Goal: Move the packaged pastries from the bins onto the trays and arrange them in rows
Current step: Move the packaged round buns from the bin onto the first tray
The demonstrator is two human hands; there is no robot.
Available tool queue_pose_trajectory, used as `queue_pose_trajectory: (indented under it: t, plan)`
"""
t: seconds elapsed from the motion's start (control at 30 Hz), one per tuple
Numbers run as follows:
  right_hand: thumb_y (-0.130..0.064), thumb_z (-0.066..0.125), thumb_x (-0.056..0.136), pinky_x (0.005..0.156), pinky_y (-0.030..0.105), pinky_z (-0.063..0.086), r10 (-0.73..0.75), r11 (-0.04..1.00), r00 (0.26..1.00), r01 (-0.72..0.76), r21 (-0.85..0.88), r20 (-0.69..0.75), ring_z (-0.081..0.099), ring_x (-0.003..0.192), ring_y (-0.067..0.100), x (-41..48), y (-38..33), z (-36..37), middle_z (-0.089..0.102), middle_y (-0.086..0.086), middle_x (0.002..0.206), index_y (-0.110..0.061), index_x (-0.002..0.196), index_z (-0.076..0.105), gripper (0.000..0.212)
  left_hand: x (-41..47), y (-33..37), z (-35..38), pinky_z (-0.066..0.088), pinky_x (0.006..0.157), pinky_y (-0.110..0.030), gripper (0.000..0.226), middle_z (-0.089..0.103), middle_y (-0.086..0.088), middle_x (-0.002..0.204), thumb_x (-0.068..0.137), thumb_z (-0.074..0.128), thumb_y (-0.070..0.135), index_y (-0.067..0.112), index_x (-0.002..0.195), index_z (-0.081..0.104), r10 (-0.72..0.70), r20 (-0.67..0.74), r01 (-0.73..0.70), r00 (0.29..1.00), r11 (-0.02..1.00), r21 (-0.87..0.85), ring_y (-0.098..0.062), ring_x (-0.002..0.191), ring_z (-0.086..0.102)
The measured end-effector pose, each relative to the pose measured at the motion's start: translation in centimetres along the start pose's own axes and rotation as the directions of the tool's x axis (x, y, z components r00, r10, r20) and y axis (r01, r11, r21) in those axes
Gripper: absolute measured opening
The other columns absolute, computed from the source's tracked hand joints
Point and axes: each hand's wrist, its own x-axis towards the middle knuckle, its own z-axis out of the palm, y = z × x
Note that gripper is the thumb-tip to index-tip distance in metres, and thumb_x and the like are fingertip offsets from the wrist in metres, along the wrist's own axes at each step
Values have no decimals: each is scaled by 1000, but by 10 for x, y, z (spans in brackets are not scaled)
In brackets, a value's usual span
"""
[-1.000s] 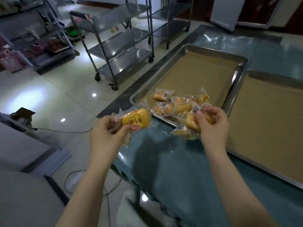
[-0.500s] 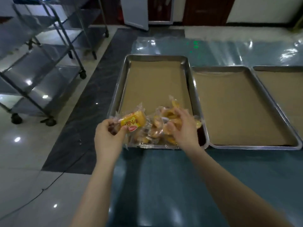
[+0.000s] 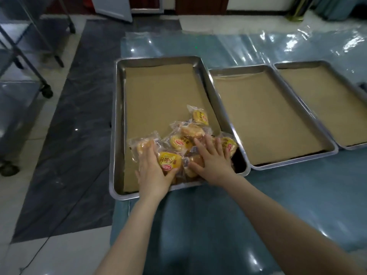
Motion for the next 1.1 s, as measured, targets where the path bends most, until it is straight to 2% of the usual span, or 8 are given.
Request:
queue_pose_trajectory:
  t: [0.17,0.33,0.47,0.57,0.7,0.8,0.9,1.1]
  plan:
    - [-76,27,82,106,59,-19,52,998,998,-51,-25,33,-31,139,27,17,-11,-3,-27,-6,155,-48,144,-14,79,24,-17,0,6,112,-59,110,1,8,158,69,74,51,35,147,-2,23,88,-27,996,998,48,-18,144,1]
    - [-74,30,85,108,61,-17,52,998,996,-50,-27,66,-32,138,29,27,-16,-9,-27,-3,155,-44,146,-12,80,11,-12,-9,-11,110,-48,108,-4,10,157,75,67,52,36,145,-13,108,12,-108,994,993,44,-12,141,-10]
    - [-59,50,86,109,61,-13,-17,990,1000,14,139,21,-19,143,32,23,-17,-23,-9,-2,160,-39,150,9,78,-8,1,-19,-2,115,-49,98,-1,5,158,83,65,39,30,148,-9,157,-55,-154,986,987,51,-13,143,-4]
    - [-47,57,88,114,60,6,-102,947,987,136,292,-127,-3,146,30,3,-6,-39,12,-1,159,-36,146,28,66,-23,21,-21,2,116,-46,94,2,-1,158,85,64,30,22,149,-3,152,-150,-139,977,986,90,-17,144,0]
    - [-32,57,92,117,40,14,-154,864,959,247,438,-237,10,145,20,-29,29,-67,28,-3,154,-30,140,44,50,-44,69,-2,10,116,-47,85,5,-1,158,87,61,28,20,150,4,206,-187,-186,960,975,119,-16,144,1]
    - [-26,59,91,112,30,25,-207,837,934,323,441,-291,28,141,17,-54,74,-96,40,-1,148,-27,136,49,46,-67,116,30,10,115,-39,82,1,11,154,88,59,23,26,149,5,348,-156,-330,924,935,133,-9,142,-1]
    - [-25,60,90,89,16,38,-205,831,933,325,452,-294,53,117,14,-86,135,-126,57,-5,132,-30,131,54,41,-94,166,69,8,114,-35,82,-1,8,154,88,58,20,27,148,3,433,-102,-418,895,897,142,-13,143,0]
    - [-26,60,90,88,12,33,-222,821,923,352,449,-316,48,115,-2,-137,267,-181,56,-20,123,-32,125,58,35,-133,269,149,15,115,-42,76,19,-7,155,83,64,18,18,147,22,523,-29,-501,852,829,251,-24,142,18]
